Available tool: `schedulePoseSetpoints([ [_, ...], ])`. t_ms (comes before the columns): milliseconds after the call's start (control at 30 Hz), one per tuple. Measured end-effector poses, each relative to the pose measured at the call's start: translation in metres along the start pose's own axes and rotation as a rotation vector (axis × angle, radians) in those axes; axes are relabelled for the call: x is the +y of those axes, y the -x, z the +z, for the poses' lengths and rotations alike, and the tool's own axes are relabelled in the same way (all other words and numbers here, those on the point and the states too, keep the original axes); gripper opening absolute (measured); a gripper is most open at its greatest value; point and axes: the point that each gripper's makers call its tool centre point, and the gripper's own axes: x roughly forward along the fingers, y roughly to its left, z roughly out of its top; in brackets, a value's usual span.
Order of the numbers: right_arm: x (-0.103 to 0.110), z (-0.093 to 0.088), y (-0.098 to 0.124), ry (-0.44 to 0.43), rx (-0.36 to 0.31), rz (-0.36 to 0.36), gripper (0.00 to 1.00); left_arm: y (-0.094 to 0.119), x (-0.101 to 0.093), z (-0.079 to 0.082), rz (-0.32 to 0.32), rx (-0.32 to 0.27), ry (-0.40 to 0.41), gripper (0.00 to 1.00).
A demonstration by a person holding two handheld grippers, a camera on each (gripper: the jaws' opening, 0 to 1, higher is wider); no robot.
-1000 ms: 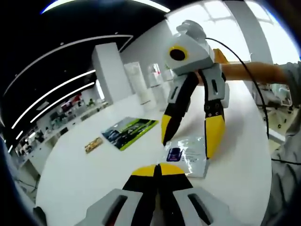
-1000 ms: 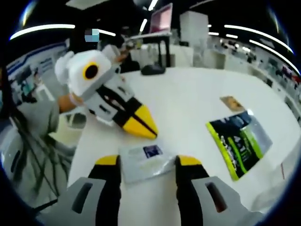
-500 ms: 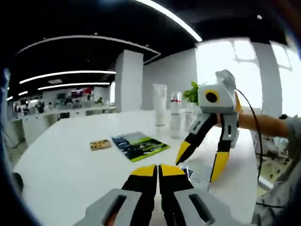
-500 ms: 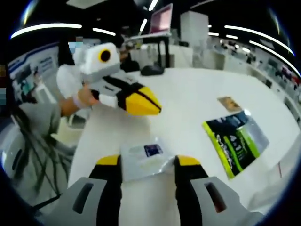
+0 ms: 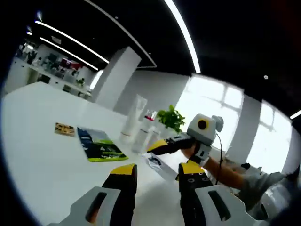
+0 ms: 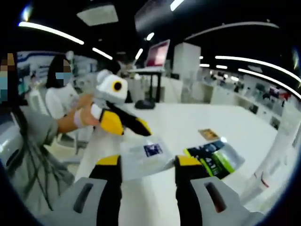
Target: Arrange the skincare products in the storage area until every visible bottle or jar stands upright without overlapping.
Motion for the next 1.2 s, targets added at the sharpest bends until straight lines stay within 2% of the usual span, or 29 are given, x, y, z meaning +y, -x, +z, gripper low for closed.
schedulePoseSetpoints([
  [167,0.002,0.003,0.011,0.073,-0.081,-0.063,0.44,-0.027,-0.004,0.014,-0.012,0.0,0.015,0.39],
  [233,-0.001,0.004,0.016,0.099,-0.09,-0.082,0.44,-0.033,-0.006,0.013,-0.019,0.036,0.015,0.39],
  [300,-0.007,0.011,0.021,0.105,-0.141,-0.109,0.44,-0.04,-0.008,0.015,-0.034,0.053,0.031,0.34],
  [367,-0.014,0.02,0.029,0.092,-0.204,-0.132,0.44,-0.046,-0.011,0.019,-0.044,0.052,0.087,0.22],
  [433,-0.021,0.023,0.035,0.084,-0.235,-0.152,0.44,-0.05,-0.014,0.02,-0.061,0.067,0.113,0.17],
  [533,-0.036,0.029,0.045,0.1,-0.299,-0.218,0.44,-0.052,-0.014,0.032,-0.06,0.018,0.152,0.11],
  [567,-0.041,0.032,0.049,0.116,-0.326,-0.246,0.39,-0.052,-0.014,0.038,-0.069,-0.009,0.154,0.03],
  [600,-0.047,0.035,0.053,0.108,-0.358,-0.285,0.33,-0.051,-0.012,0.043,-0.072,-0.036,0.133,0.01],
  [633,-0.056,0.04,0.059,0.116,-0.399,-0.34,0.32,-0.051,-0.008,0.05,-0.06,-0.077,0.147,0.01],
  [667,-0.058,0.045,0.062,0.141,-0.43,-0.347,0.37,-0.051,-0.005,0.058,-0.062,-0.118,0.174,0.01],
  [733,-0.058,0.055,0.068,0.085,-0.53,-0.319,0.53,-0.047,-0.005,0.074,-0.104,-0.227,0.208,0.01],
  [767,-0.059,0.058,0.071,0.037,-0.572,-0.306,0.64,-0.044,-0.009,0.083,-0.163,-0.287,0.249,0.01],
  [833,-0.059,0.057,0.07,-0.026,-0.574,-0.274,0.74,-0.038,-0.016,0.095,-0.263,-0.371,0.304,0.0],
  [867,-0.059,0.053,0.068,-0.073,-0.558,-0.255,0.75,-0.034,-0.021,0.101,-0.315,-0.415,0.315,0.0],
  [933,-0.052,0.051,0.065,-0.169,-0.561,-0.185,0.7,-0.027,-0.032,0.104,-0.404,-0.469,0.304,0.0],
  [1000,-0.042,0.059,0.07,-0.29,-0.621,-0.093,0.58,-0.021,-0.04,0.099,-0.453,-0.49,0.25,0.0],
  [1067,-0.037,0.067,0.079,-0.374,-0.673,-0.023,0.46,-0.01,-0.049,0.096,-0.506,-0.529,0.182,0.0],
  [1133,-0.042,0.071,0.089,-0.414,-0.728,-0.021,0.4,0.001,-0.054,0.088,-0.548,-0.541,0.14,0.0],
  [1167,-0.044,0.068,0.09,-0.388,-0.719,-0.035,0.36,0.001,-0.054,0.089,-0.532,-0.527,0.2,0.0],
  [1200,-0.046,0.066,0.09,-0.38,-0.715,-0.051,0.32,0.004,-0.057,0.088,-0.541,-0.524,0.174,0.01],
])
